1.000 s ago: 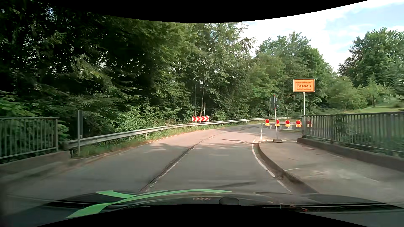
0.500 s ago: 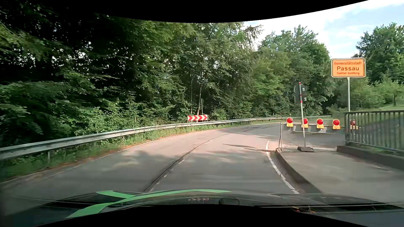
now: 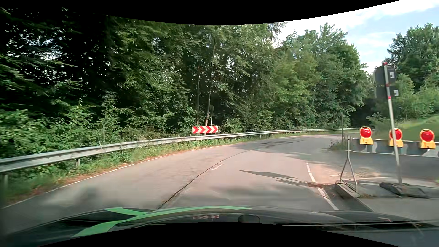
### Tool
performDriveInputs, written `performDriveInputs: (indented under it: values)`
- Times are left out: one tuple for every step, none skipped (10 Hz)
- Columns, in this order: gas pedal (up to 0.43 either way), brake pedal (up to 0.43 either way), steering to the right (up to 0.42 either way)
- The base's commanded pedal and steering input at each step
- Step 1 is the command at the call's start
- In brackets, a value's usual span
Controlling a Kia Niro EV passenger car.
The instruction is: Follow the waypoints while adhering to traffic rules and regulations
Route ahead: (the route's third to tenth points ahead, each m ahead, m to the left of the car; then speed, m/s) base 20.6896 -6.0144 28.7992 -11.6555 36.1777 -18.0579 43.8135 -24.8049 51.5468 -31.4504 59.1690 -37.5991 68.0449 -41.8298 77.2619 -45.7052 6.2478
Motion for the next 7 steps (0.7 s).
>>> performDriveInputs:
  values:
    - [0.000, 0.000, 0.071]
    - [0.020, 0.000, 0.081]
    - [0.028, 0.000, 0.094]
    - [0.047, 0.000, 0.104]
    - [0.079, 0.000, 0.110]
    - [0.087, 0.000, 0.115]
    - [0.087, 0.000, 0.120]
